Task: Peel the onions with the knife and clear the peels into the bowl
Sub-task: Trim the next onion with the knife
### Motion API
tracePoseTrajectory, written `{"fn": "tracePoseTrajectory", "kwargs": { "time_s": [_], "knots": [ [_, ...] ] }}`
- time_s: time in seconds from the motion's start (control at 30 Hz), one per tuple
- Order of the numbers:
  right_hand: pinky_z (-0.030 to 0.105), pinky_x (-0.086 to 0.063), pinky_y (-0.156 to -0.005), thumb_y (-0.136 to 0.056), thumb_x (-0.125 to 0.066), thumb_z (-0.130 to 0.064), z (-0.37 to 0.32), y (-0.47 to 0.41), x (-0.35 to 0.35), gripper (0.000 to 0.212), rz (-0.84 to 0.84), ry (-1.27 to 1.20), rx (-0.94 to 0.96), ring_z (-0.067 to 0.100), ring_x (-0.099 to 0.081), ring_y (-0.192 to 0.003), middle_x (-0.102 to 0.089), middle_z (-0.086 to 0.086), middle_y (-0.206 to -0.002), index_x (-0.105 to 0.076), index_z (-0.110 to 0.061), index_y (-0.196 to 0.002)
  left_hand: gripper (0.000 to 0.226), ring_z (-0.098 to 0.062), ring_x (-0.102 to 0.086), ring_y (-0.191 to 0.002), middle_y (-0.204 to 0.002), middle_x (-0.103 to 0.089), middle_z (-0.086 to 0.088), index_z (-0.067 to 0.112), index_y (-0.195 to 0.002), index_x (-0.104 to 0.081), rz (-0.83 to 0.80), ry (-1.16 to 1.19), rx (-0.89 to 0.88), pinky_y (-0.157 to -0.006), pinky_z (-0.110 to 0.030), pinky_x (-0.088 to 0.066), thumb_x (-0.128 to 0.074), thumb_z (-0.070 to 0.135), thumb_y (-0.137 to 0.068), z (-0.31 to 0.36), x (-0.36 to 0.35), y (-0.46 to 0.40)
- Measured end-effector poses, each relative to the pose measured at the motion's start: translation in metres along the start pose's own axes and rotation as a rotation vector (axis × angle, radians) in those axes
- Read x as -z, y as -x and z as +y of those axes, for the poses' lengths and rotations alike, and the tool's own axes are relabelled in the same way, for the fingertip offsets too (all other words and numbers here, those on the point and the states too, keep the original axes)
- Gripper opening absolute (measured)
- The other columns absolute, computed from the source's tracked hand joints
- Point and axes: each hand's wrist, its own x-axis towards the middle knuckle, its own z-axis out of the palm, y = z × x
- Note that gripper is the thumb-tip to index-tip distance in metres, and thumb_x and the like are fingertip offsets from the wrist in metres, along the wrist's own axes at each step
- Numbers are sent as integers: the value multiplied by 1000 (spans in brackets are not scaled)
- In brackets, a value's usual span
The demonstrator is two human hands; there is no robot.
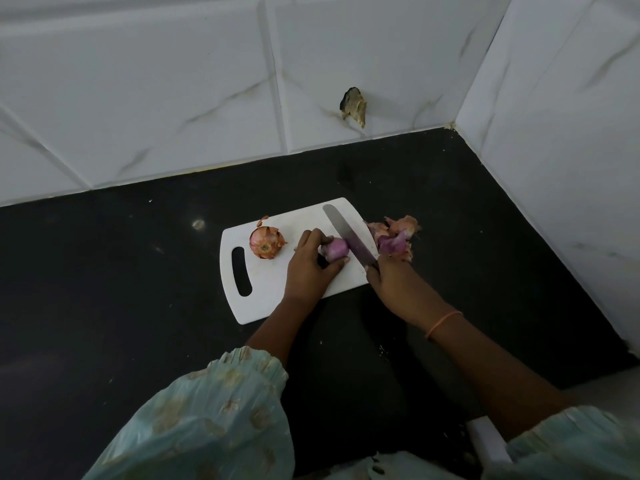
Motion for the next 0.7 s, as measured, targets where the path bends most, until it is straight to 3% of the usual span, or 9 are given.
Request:
{"fn": "tracePoseTrajectory", "kwargs": {
  "time_s": [0.2,0.43,0.7],
  "knots": [
    [29,-42,-59,-104,-38,-31,-5,-10,-4,24,36,61,0,16,-55,-66,-54,0,-76,-51,-14,-95,35,-11,-55,-87,-107,-53,7,24,-101,-51,-4,8,9,-69,-16,-46,-80,28,-82,-1,-1,-2],
    [38,-52,-69,-105,-36,-32,-11,-16,-14,30,79,85,-30,22,-63,-76,-64,9,-88,-55,-8,-104,34,-6,-52,-85,-106,-50,10,26,-101,-50,2,-8,-4,-68,-7,-41,-78,27,-84,2,-1,-1],
    [37,-49,-66,-105,-35,-33,-13,-17,-27,31,63,1,-117,24,-63,-79,-62,8,-89,-51,-7,-109,35,-7,-52,-85,-106,-51,10,23,-102,-51,18,-20,-11,-67,-12,-42,-79,29,-82,2,-4,-1]
  ]
}}
